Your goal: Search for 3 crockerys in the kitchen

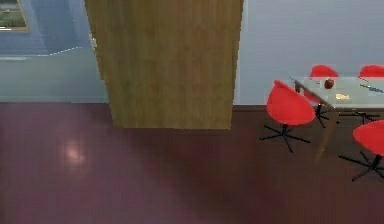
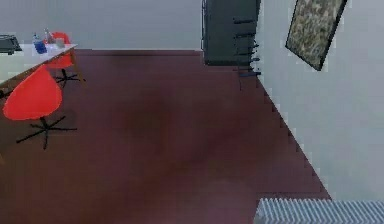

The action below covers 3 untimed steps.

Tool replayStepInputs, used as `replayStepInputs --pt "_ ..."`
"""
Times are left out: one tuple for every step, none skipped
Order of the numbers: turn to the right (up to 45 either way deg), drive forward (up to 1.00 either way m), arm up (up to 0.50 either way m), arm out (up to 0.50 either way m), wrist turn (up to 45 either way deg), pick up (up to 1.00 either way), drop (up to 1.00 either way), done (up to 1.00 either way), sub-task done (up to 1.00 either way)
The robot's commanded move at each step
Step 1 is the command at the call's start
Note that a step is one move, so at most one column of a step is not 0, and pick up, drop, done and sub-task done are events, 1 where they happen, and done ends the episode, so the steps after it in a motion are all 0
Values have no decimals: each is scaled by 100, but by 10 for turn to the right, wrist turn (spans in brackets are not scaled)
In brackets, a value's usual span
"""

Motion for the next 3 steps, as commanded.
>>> replayStepInputs --pt "0 15 0 0 0 0 0 0 0" --pt "-450 0 0 0 0 0 0 0 0" --pt "-390 0 0 0 0 0 0 0 0"
